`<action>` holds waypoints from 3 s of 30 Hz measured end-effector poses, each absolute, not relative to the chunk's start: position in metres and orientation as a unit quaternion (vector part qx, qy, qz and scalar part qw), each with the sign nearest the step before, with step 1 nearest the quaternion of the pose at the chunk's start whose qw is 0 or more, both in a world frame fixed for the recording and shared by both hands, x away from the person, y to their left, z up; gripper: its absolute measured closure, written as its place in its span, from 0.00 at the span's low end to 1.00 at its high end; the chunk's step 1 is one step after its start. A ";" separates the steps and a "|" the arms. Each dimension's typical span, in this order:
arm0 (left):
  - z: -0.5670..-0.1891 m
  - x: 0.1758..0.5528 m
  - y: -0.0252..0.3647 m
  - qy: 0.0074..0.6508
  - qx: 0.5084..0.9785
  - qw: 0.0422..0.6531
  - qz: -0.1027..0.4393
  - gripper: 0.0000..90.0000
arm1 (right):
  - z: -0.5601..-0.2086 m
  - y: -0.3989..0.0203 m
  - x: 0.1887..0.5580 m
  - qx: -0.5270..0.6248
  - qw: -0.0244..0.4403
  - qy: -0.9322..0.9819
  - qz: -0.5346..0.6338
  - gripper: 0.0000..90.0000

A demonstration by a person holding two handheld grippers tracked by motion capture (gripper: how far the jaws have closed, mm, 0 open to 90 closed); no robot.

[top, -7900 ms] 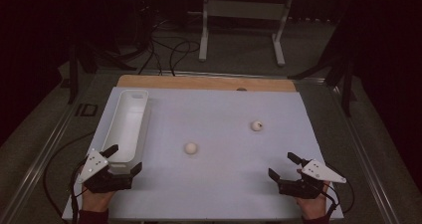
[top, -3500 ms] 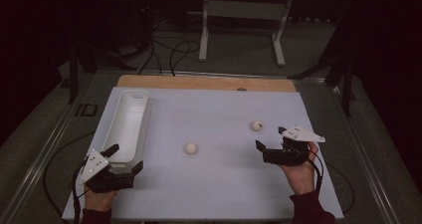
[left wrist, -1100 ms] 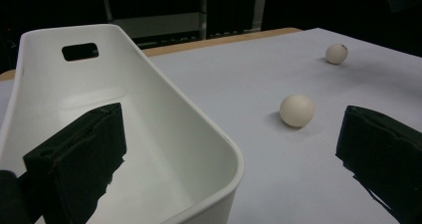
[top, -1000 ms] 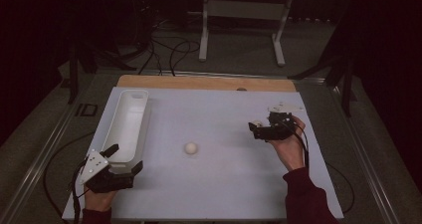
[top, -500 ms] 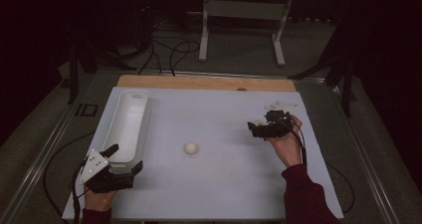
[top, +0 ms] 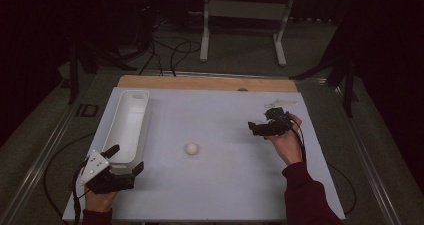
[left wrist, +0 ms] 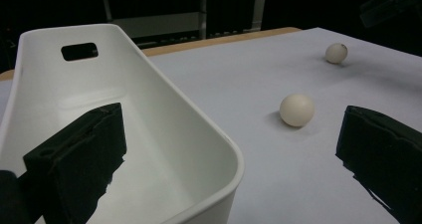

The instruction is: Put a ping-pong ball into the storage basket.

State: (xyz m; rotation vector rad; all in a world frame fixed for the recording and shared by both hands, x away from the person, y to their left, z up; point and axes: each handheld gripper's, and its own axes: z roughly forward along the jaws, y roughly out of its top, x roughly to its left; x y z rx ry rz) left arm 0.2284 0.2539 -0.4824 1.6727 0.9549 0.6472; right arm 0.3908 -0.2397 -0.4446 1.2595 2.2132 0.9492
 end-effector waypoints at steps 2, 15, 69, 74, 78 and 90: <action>-0.482 0.229 0.254 0.399 0.700 0.527 0.270 0.00 | -0.445 -0.241 0.393 0.456 0.209 0.797 0.336 0.08; -0.483 0.229 0.254 0.400 0.700 0.527 0.270 0.00 | -0.447 -0.241 0.401 0.466 0.199 0.803 0.314 0.09; -0.483 0.229 0.253 0.398 0.703 0.524 0.269 0.00 | -0.483 -0.238 0.437 0.489 0.162 0.821 0.247 0.14; -0.483 0.229 0.254 0.399 0.703 0.524 0.269 0.00 | -0.487 -0.236 0.439 0.492 0.162 0.822 0.236 0.20; -0.483 0.229 0.254 0.399 0.702 0.525 0.269 0.00 | -0.489 -0.236 0.440 0.500 0.164 0.821 0.223 0.27; -0.483 0.229 0.254 0.399 0.702 0.524 0.270 0.00 | -0.496 -0.236 0.443 0.511 0.149 0.821 0.205 0.48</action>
